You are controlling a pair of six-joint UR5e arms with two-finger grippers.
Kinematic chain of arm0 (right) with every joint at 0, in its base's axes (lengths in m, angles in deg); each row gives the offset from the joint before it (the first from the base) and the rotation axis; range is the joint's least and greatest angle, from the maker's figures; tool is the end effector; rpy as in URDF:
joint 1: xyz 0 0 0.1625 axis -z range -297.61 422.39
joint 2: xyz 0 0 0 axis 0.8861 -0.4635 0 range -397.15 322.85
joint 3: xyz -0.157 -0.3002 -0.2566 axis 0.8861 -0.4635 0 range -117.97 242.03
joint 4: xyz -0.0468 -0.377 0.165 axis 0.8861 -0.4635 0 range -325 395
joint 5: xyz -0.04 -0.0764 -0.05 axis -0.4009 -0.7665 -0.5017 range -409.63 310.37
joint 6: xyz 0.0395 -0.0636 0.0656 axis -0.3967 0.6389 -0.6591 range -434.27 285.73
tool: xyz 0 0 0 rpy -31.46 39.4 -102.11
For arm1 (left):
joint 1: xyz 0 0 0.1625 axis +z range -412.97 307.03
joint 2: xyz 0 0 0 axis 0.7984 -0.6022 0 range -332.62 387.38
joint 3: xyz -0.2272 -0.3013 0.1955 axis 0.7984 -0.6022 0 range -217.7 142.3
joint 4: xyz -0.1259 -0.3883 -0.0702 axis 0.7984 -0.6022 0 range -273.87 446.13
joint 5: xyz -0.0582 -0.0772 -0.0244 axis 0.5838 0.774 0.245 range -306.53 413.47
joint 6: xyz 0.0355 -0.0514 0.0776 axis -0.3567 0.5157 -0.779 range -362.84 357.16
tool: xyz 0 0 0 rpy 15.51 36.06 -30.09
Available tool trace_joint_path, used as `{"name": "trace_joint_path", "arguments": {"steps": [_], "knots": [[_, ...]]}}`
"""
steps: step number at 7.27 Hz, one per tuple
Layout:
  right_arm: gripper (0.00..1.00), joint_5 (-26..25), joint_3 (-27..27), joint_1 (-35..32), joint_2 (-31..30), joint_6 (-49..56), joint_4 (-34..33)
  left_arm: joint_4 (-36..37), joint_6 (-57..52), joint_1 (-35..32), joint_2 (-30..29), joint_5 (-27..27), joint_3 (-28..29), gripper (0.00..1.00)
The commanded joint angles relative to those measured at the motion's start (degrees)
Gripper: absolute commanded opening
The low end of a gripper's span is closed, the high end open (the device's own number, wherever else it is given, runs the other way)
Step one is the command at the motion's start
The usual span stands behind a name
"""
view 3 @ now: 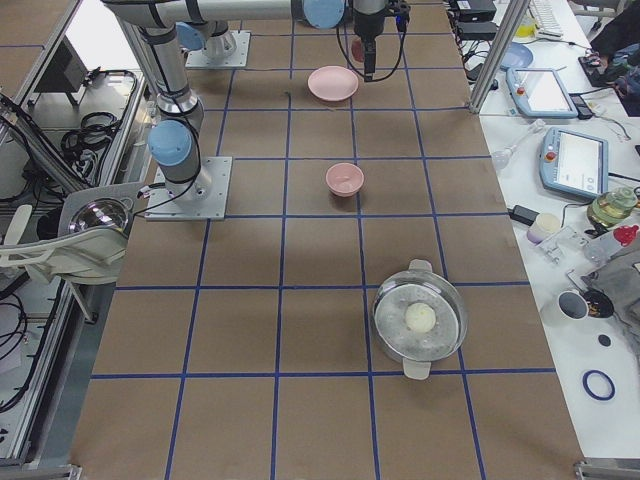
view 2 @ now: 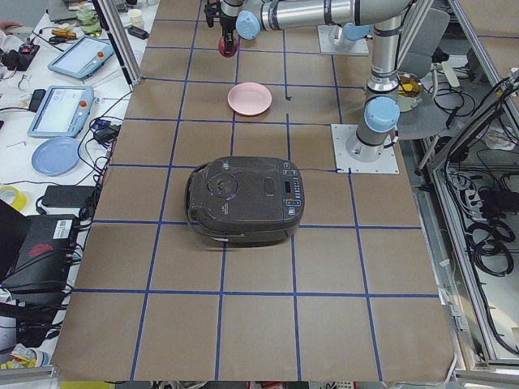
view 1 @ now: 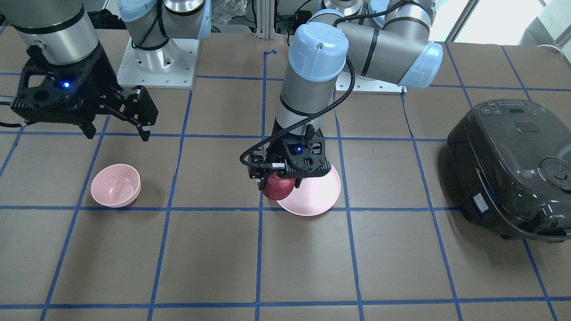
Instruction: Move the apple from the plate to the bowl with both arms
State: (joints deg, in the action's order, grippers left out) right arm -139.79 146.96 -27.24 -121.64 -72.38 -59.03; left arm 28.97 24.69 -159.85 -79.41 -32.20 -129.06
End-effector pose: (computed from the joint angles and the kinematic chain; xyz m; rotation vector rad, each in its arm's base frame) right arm 0.1295 -0.5395 0.4895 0.0416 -3.1359 0.0984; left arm -0.3140 -0.5497 0.3763 0.2604 -2.9476 0.3108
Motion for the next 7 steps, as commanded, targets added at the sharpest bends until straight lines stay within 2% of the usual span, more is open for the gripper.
{"name": "trace_joint_path", "arguments": {"steps": [1,2,4,5,6,7], "knots": [[1.00,0.33,7.58,4.61,0.55,5.12,-1.41,0.39,-0.19,0.00,0.00,-0.02,-0.31,0.00],[1.00,0.59,13.45,7.51,0.90,6.88,-7.25,0.39,-0.19,0.00,0.00,-0.02,-0.40,0.00],[1.00,0.86,25.84,8.42,5.10,7.95,-26.37,0.56,-0.28,0.00,0.00,-0.02,-0.40,0.00],[0.99,0.77,31.21,8.42,6.43,8.04,-32.73,0.56,-0.28,0.00,0.00,-0.02,-0.40,0.00],[0.84,0.60,33.70,8.42,6.44,8.13,-33.93,0.56,-0.28,0.00,0.00,-0.02,-0.40,0.00],[0.73,0.42,34.07,8.42,6.53,9.08,-34.29,0.56,-0.37,0.00,0.00,-0.02,-0.49,0.00]]}}
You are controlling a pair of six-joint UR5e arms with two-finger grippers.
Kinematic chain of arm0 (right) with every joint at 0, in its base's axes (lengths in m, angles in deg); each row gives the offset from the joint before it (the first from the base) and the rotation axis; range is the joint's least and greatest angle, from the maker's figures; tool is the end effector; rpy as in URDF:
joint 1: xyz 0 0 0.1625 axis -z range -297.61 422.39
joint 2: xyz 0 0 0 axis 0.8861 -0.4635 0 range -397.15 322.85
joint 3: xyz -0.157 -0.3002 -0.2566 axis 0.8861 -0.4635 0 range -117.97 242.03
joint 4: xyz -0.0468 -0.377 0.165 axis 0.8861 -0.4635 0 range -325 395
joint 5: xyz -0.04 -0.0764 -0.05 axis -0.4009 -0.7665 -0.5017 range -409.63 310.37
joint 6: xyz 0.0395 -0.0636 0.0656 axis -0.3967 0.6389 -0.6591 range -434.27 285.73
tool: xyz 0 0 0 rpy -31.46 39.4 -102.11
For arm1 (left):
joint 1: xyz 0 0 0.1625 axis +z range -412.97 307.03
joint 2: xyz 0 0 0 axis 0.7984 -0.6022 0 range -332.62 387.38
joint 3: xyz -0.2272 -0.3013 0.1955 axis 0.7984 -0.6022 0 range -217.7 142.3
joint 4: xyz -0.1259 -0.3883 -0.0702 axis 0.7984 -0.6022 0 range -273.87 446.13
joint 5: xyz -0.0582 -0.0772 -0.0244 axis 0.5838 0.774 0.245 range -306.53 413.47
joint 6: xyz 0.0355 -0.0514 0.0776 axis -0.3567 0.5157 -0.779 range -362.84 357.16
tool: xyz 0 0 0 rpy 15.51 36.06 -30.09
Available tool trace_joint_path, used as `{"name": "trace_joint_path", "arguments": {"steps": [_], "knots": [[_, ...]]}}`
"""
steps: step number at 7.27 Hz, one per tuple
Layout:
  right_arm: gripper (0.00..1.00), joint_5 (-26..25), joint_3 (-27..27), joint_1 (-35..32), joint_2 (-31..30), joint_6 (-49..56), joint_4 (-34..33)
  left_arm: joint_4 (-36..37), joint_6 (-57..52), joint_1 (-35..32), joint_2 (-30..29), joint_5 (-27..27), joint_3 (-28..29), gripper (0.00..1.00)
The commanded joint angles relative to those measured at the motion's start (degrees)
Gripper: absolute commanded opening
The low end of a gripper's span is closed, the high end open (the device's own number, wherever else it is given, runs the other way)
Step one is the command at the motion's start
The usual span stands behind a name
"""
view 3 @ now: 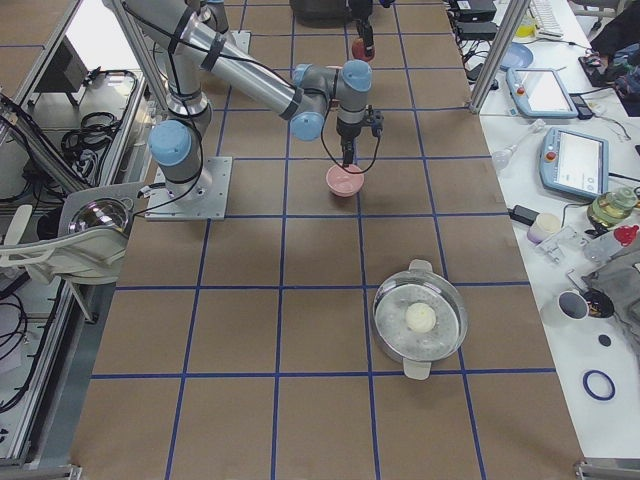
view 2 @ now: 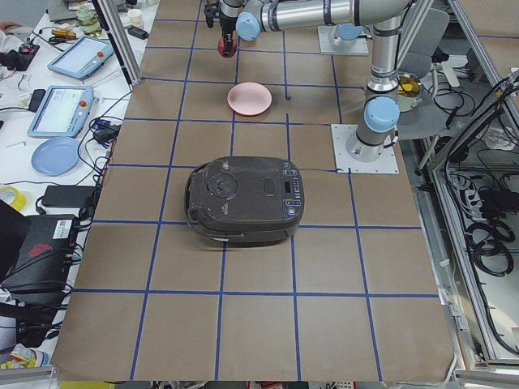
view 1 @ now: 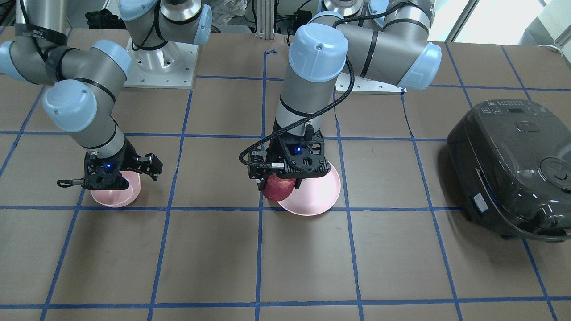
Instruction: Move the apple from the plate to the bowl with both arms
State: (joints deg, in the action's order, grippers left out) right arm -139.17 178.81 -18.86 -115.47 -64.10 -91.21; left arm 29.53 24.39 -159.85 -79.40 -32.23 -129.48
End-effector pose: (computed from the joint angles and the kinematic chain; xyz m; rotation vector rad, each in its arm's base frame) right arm 0.0581 -0.5035 0.2315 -0.0386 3.1263 0.0583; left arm -0.3137 -0.5489 0.3740 0.2526 -2.9479 0.3153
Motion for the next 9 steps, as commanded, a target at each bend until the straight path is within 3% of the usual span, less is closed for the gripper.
{"name": "trace_joint_path", "arguments": {"steps": [1,3,4,7,8,9], "knots": [[0.50,-0.46,2.66,0.04,0.45,1.69,-2.20,0.09,0.02,0.00,0.00,0.00,-0.07,0.00],[0.06,-0.64,3.02,0.04,0.80,2.92,-3.68,0.09,0.02,0.00,0.00,0.00,-0.24,0.00],[0.00,-1.69,3.02,0.12,0.71,3.19,-3.78,0.09,-0.07,0.00,0.00,0.00,-0.24,0.00],[0.00,-1.26,1.53,-0.57,0.10,1.96,-4.04,-0.08,-0.07,0.26,1.23,0.00,-0.42,0.00],[0.00,0.66,1.52,-2.93,0.01,2.22,-4.30,0.00,-2.33,0.53,1.23,0.17,-0.50,0.00],[0.00,3.37,1.52,-9.39,0.10,2.66,-6.48,0.01,-3.14,0.53,1.32,0.00,-0.50,0.00]]}}
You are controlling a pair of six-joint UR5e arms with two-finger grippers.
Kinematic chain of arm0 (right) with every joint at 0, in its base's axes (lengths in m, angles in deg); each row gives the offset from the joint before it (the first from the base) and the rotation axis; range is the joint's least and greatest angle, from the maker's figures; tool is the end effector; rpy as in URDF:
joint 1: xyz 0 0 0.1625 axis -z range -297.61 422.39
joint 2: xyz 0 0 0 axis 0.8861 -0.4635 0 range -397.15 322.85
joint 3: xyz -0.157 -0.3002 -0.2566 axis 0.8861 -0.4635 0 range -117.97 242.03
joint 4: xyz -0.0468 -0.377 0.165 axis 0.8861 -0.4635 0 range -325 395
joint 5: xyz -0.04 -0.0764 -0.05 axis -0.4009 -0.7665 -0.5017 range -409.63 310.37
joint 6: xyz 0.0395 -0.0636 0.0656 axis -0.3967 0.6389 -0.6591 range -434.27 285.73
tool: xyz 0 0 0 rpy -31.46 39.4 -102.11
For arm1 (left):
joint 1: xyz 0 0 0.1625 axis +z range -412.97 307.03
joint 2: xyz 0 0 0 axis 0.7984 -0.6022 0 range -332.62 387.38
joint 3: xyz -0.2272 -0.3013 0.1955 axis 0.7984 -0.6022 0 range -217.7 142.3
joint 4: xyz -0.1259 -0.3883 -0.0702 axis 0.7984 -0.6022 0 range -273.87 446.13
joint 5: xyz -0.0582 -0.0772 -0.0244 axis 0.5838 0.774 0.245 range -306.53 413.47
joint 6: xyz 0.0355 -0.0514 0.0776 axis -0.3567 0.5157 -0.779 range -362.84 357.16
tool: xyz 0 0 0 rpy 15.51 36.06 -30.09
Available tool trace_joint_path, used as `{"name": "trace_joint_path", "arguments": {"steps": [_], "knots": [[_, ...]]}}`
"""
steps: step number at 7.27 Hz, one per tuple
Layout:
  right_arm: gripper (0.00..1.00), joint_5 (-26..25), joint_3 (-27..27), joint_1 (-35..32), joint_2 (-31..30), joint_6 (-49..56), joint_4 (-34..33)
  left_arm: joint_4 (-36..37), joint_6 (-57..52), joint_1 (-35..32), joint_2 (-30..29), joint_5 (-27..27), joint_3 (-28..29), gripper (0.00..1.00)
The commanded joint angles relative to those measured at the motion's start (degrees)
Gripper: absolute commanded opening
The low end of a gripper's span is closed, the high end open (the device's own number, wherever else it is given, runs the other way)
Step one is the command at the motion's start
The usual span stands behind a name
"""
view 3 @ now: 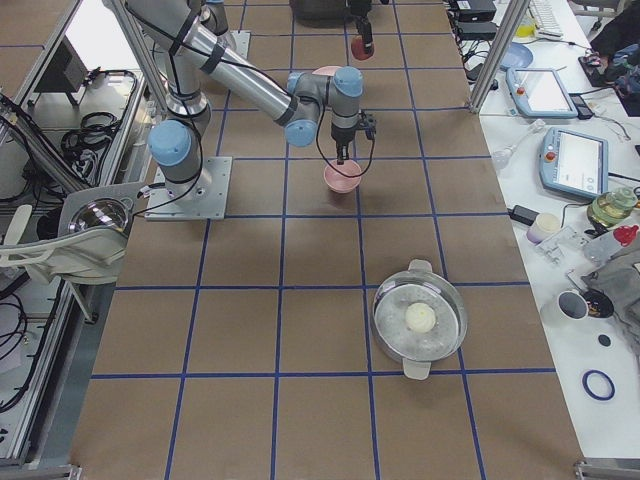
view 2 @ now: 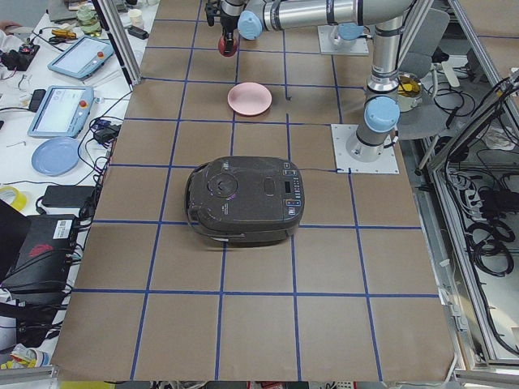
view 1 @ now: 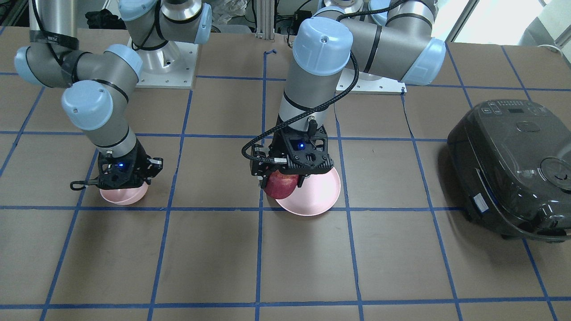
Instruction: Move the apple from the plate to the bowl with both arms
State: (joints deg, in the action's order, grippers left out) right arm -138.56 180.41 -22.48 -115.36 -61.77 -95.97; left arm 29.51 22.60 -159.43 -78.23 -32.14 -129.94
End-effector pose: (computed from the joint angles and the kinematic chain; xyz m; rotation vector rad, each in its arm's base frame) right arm 0.0910 -0.4977 0.2275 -0.2012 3.1186 -0.0263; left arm -0.3081 -0.5454 0.3825 0.2161 -2.9470 0.3357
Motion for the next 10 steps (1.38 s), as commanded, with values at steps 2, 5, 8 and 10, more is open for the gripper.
{"name": "trace_joint_path", "arguments": {"steps": [2,5,8,10], "knots": [[0.00,3.14,0.36,-15.29,0.43,-0.98,-4.98,-0.15,-1.09,0.11,0.40,-0.17,-0.04,0.00],[0.00,3.75,0.80,-19.19,0.78,-5.46,-6.58,-0.33,-1.09,0.20,0.58,0.18,-0.04,0.00],[0.97,4.81,1.77,-19.64,1.57,-6.08,-9.04,-0.33,-1.09,0.20,0.50,0.36,-0.04,0.00],[1.00,4.46,-0.59,-18.50,1.14,-6.25,-8.95,-0.33,-1.09,0.11,0.50,0.18,-0.04,0.00]]}}
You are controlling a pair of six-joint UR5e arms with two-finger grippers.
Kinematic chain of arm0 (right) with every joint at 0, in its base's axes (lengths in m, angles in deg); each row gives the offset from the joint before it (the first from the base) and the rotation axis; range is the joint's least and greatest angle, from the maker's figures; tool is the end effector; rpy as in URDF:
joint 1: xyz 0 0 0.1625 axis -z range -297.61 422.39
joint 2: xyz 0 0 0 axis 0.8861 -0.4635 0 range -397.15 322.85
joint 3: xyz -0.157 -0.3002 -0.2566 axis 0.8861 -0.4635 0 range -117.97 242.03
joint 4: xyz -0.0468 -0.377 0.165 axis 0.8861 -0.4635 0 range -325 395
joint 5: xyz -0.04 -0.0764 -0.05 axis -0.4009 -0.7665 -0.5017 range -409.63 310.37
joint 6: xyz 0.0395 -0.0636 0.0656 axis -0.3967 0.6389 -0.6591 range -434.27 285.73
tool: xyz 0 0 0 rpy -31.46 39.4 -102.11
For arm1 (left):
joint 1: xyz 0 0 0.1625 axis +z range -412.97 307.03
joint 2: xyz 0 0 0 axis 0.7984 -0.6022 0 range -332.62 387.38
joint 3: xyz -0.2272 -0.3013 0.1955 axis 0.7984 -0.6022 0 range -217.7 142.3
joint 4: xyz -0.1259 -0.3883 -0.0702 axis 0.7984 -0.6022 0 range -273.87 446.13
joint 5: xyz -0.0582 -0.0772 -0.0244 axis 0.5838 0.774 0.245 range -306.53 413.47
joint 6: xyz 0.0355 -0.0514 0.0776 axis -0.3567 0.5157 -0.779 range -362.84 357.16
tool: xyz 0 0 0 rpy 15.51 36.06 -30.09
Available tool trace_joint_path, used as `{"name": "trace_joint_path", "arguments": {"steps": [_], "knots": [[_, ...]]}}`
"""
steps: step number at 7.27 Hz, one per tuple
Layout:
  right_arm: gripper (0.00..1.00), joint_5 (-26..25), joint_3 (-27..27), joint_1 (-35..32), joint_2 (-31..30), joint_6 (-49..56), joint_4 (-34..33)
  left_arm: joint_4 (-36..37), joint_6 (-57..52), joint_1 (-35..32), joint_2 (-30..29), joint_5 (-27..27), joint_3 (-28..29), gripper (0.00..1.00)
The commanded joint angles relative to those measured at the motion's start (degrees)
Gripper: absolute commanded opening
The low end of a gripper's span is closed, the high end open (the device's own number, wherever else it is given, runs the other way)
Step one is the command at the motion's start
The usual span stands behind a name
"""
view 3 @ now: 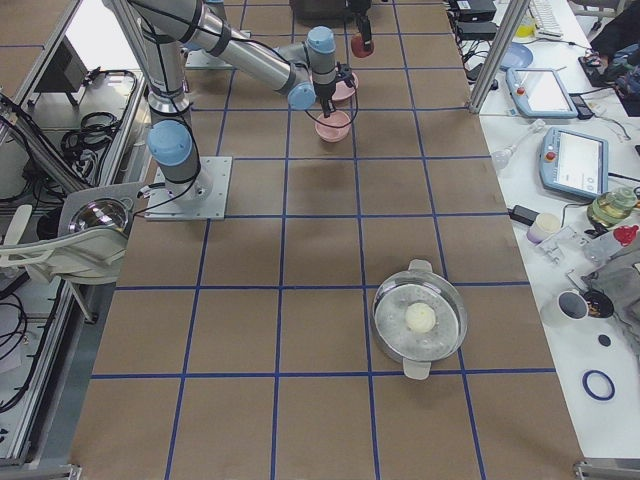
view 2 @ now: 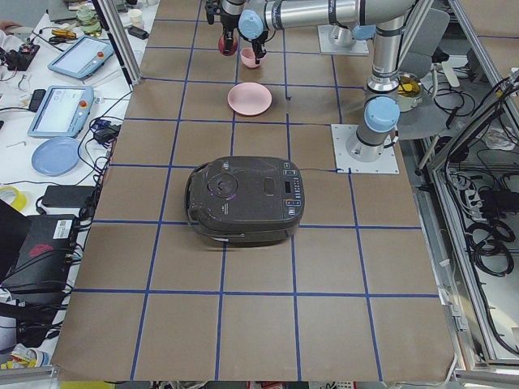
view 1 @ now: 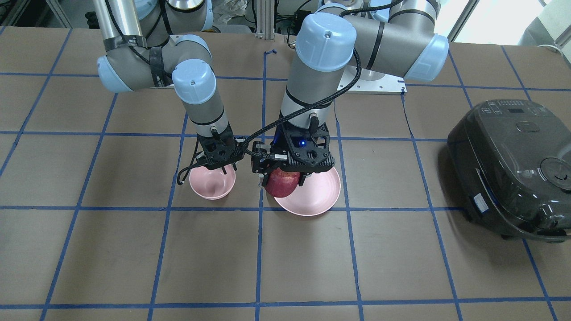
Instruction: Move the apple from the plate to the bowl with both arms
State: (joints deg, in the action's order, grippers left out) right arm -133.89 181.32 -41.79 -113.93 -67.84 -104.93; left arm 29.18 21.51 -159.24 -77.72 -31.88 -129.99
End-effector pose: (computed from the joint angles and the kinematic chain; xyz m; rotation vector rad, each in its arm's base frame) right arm 0.2608 -0.4476 0.2260 -0.5514 2.9766 -0.1858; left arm -0.3060 -0.5439 0.3868 0.1917 -2.9458 0.3390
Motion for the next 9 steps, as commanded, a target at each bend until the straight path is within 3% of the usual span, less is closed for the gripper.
{"name": "trace_joint_path", "arguments": {"steps": [1,5,8,9], "knots": [[1.00,-0.73,-4.64,2.47,-0.91,-0.10,1.58,0.00,0.00,0.01,-0.10,0.00,0.00,0.00],[1.00,-3.63,-12.47,11.71,-10.83,0.60,24.03,0.09,5.67,-1.39,-2.03,0.35,0.18,0.00],[1.00,-4.51,-30.11,11.98,-11.20,-0.18,51.26,0.53,11.23,-6.75,-3.70,0.26,-1.67,0.00],[1.00,-4.60,-33.12,11.98,-11.20,-0.36,53.77,2.18,12.73,-9.19,-4.75,0.18,-1.76,0.00]]}}
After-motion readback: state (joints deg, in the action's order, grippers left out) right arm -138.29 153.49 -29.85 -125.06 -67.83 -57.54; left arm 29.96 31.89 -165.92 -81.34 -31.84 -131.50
